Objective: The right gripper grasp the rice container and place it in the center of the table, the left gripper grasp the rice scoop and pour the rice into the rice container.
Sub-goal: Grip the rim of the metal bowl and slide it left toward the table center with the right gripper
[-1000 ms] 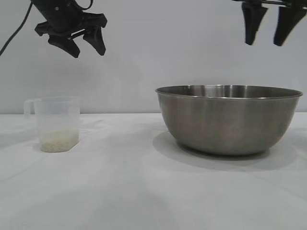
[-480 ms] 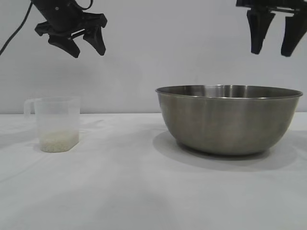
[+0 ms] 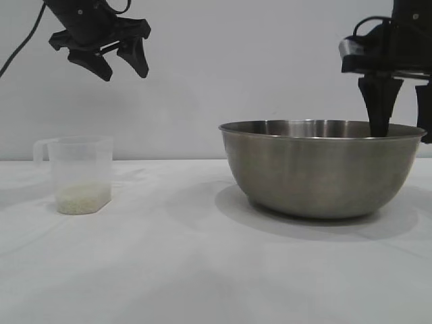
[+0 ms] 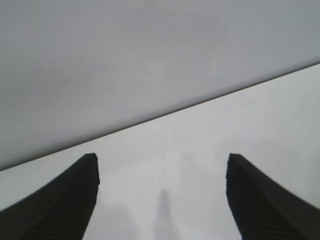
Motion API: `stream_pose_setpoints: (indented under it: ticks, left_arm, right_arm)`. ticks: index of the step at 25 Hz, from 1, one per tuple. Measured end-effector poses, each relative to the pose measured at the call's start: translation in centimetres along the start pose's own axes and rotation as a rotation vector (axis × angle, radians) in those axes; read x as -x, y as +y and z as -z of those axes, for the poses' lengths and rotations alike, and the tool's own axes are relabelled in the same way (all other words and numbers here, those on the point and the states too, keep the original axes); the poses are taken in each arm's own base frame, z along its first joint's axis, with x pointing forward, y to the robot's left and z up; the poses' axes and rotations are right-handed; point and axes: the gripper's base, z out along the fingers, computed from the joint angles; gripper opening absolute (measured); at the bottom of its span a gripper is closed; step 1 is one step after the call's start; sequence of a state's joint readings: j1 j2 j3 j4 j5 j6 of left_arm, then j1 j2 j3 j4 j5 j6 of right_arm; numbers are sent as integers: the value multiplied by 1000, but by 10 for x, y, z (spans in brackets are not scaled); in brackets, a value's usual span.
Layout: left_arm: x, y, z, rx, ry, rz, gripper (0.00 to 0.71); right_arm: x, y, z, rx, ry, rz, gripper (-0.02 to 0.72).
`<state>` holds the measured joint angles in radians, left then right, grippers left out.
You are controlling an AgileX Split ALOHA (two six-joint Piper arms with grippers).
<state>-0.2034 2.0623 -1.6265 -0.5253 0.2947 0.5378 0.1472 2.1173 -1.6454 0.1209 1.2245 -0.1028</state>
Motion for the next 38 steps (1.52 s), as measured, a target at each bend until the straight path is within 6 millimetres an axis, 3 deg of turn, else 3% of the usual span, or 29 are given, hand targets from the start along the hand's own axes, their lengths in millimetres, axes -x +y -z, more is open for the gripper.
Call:
stream_pose_setpoints:
  ticks: [3, 11, 29, 35, 37, 38]
  left_arm:
    - [1, 1, 0, 6, -10, 0, 470]
    - [1, 1, 0, 7, -12, 0, 470]
    - [1, 1, 0, 8, -14, 0, 470]
    - [1, 1, 0, 8, -14, 0, 470]
    - [1, 1, 0, 8, -14, 0, 470]
    - [1, 1, 0, 8, -14, 0, 470]
  right_arm:
    - [0, 0, -1, 0, 2, 0, 0]
    - [0, 4, -1, 32, -1, -7, 0]
    - [3, 46, -4, 105, -27, 45, 0]
    - [3, 44, -5, 82, -29, 54, 400]
    - [2, 42, -1, 63, -28, 63, 474]
    - [1, 42, 3, 50, -31, 70, 467]
